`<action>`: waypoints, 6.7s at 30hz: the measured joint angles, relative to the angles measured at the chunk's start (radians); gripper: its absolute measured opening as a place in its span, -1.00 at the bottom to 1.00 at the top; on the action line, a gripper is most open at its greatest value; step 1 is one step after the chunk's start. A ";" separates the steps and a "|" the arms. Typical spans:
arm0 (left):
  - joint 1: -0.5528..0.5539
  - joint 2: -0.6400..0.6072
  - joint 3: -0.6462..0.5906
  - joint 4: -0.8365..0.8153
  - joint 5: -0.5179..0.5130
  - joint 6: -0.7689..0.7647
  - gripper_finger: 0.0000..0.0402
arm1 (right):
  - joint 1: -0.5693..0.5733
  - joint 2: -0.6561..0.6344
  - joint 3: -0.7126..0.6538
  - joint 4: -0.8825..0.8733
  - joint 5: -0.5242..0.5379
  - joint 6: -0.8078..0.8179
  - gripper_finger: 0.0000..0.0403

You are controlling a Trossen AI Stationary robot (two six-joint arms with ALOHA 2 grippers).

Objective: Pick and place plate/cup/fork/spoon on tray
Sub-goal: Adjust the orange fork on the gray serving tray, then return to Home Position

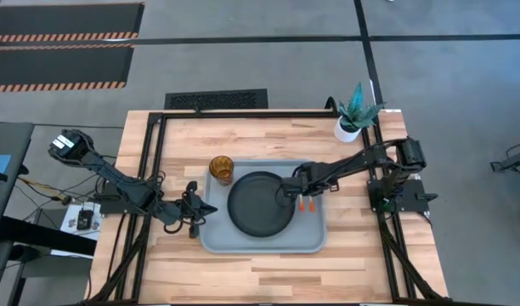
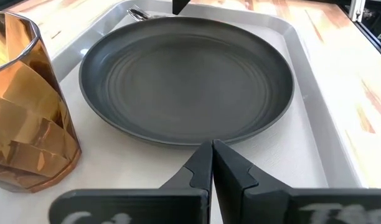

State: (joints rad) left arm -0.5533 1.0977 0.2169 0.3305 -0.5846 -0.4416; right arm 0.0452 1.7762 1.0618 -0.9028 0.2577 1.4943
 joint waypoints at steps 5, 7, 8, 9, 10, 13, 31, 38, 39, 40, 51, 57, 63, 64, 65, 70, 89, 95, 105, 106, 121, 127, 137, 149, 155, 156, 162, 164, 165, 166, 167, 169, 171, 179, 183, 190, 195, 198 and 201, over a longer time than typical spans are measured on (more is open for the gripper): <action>0.000 0.000 0.000 0.000 0.000 0.000 -1.00 | -0.001 -0.015 0.000 0.007 -0.009 -0.033 -0.70; 0.000 0.000 0.000 0.000 0.000 0.000 -1.00 | -0.009 -0.015 0.000 0.010 -0.015 -0.042 -0.70; 0.000 0.000 0.000 0.000 0.000 0.000 -1.00 | -0.013 -0.015 -0.002 0.011 -0.023 -0.046 -0.70; 0.000 0.000 0.000 -0.002 0.000 0.000 -1.00 | -0.016 -0.010 -0.002 0.012 -0.028 -0.052 -0.70; 0.000 0.000 0.000 -0.003 0.000 0.000 -1.00 | -0.021 -0.004 -0.002 0.019 -0.029 -0.059 -0.70; 0.000 0.000 0.000 -0.005 0.000 0.000 -1.00 | -0.032 -0.003 -0.003 0.041 -0.042 -0.085 -0.70; 0.000 0.000 0.000 -0.006 0.002 -0.008 -1.00 | -0.023 -0.033 -0.001 -0.003 -0.041 -0.151 -0.71; 0.000 0.000 0.000 -0.007 0.018 -0.008 -1.00 | 0.049 -0.109 -0.001 -0.016 0.098 -0.268 -0.95; 0.000 0.000 0.000 -0.007 0.022 -0.008 -1.00 | 0.063 -0.124 -0.001 -0.013 0.131 -0.272 -0.95; 0.000 0.000 0.000 -0.007 0.023 -0.009 -1.00 | 0.078 -0.138 -0.002 -0.008 0.164 -0.279 -0.94; -0.016 0.000 0.000 -0.006 0.023 -0.008 -1.00 | 0.160 -0.396 -0.357 0.620 0.232 -0.586 -0.98; -0.015 -0.011 0.000 -0.002 0.023 0.033 -1.00 | 0.170 -0.484 -0.485 0.877 0.237 -0.794 -0.98; -0.015 -0.104 0.000 -0.005 0.029 0.102 -1.00 | 0.082 -0.511 -0.487 0.775 0.204 -0.868 -0.91; -0.011 -0.130 0.000 -0.006 0.029 0.126 -1.00 | 0.072 -0.516 -0.487 0.784 0.181 -0.923 -0.91; -0.005 -0.161 0.000 -0.011 0.032 0.151 -1.00 | 0.059 -0.522 -0.488 0.808 0.154 -0.989 -0.92; 0.066 -0.334 0.000 -0.109 0.115 0.205 -1.00 | -0.009 -0.582 -0.530 1.019 -0.002 -1.270 -0.97; 0.386 -0.669 0.000 -0.307 0.340 0.460 -1.00 | -0.178 -0.895 -0.820 1.365 -0.226 -1.572 -0.97; 0.532 -0.669 0.000 -0.318 0.463 0.487 -1.00 | -0.260 -1.021 -0.887 1.355 -0.305 -1.572 -0.98; 0.701 -0.713 -0.016 -0.341 0.587 0.485 -1.00 | -0.290 -1.215 -0.904 1.264 -0.236 -1.621 -0.98; 0.709 -0.723 -0.026 -0.325 0.588 0.488 -1.00 | -0.290 -1.226 -0.904 1.259 -0.229 -1.630 -0.98; 0.754 -0.992 -0.155 -0.307 0.581 0.447 -1.00 | -0.293 -1.329 -1.053 1.440 -0.172 -1.666 -0.98; 0.754 -1.098 -0.154 -0.426 0.563 0.429 -1.00 | -0.317 -1.480 -1.046 1.283 -0.231 -1.660 -0.99; 0.753 -1.096 -0.154 -0.434 0.552 0.422 -1.00 | -0.330 -1.777 -1.053 0.956 -0.225 -1.629 -0.99; 0.753 -1.096 -0.156 -0.437 0.541 0.422 -1.00 | -0.328 -1.775 -1.054 0.938 -0.229 -1.614 -0.98; 0.753 -1.096 -0.156 -0.448 0.519 0.442 -1.00 | -0.330 -1.774 -1.055 0.924 -0.233 -1.607 -0.98; 0.753 -1.096 -0.156 -0.448 0.519 0.448 -1.00 | -0.334 -1.774 -1.055 0.924 -0.232 -1.607 -0.98; 0.753 -1.096 -0.156 -0.448 0.519 0.434 -1.00 | -0.376 -1.767 -1.056 0.921 -0.232 -1.608 -0.91; 0.753 -1.096 -0.156 -0.447 0.518 0.423 -1.00 | -0.396 -1.768 -1.056 0.921 -0.232 -1.607 -0.89; 0.753 -1.096 -0.156 -0.448 0.518 0.422 -1.00 | -0.404 -1.768 -1.056 0.920 -0.232 -1.607 -0.88; 0.753 -1.096 -0.156 -0.449 0.518 0.421 -1.00 | -0.412 -1.768 -1.056 0.920 -0.232 -1.607 -0.87; 0.753 -1.095 -0.156 -0.449 0.518 0.416 -1.00 | -0.419 -1.768 -1.056 0.920 -0.232 -1.607 -0.86; 0.753 -1.093 -0.156 -0.449 0.518 0.390 -1.00 | -0.431 -1.768 -1.056 0.920 -0.232 -1.607 -0.85; 0.753 -1.093 -0.156 -0.450 0.518 0.367 -1.00 | -0.442 -1.768 -1.056 0.920 -0.232 -1.607 -0.85; 0.753 -1.093 -0.156 -0.451 0.518 0.399 -1.00 | -0.447 -1.768 -1.056 0.920 -0.232 -1.607 -0.87; 0.753 -1.093 -0.156 -0.451 0.518 0.401 -1.00 | -0.447 -1.768 -1.057 0.919 -0.232 -1.607 -0.86; 0.753 -1.093 -0.156 -0.452 0.518 0.397 -1.00 | -0.447 -1.768 -1.057 0.919 -0.232 -1.607 -0.86; 0.753 -1.093 -0.156 -0.452 0.518 0.390 -1.00 | -0.447 -1.768 -1.057 0.919 -0.232 -1.607 -0.86; 0.753 -1.093 -0.156 -0.452 0.518 0.397 -1.00 | -0.447 -1.768 -1.057 0.919 -0.232 -1.607 -0.86; 0.753 -1.093 -0.156 -0.452 0.518 0.388 -1.00 | -0.447 -1.768 -1.057 0.919 -0.232 -1.607 -0.86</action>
State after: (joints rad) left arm 0.1997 0.0044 0.0608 -0.1215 -0.0669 -0.0540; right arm -0.4019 0.0082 0.0048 0.0166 0.0261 -0.1127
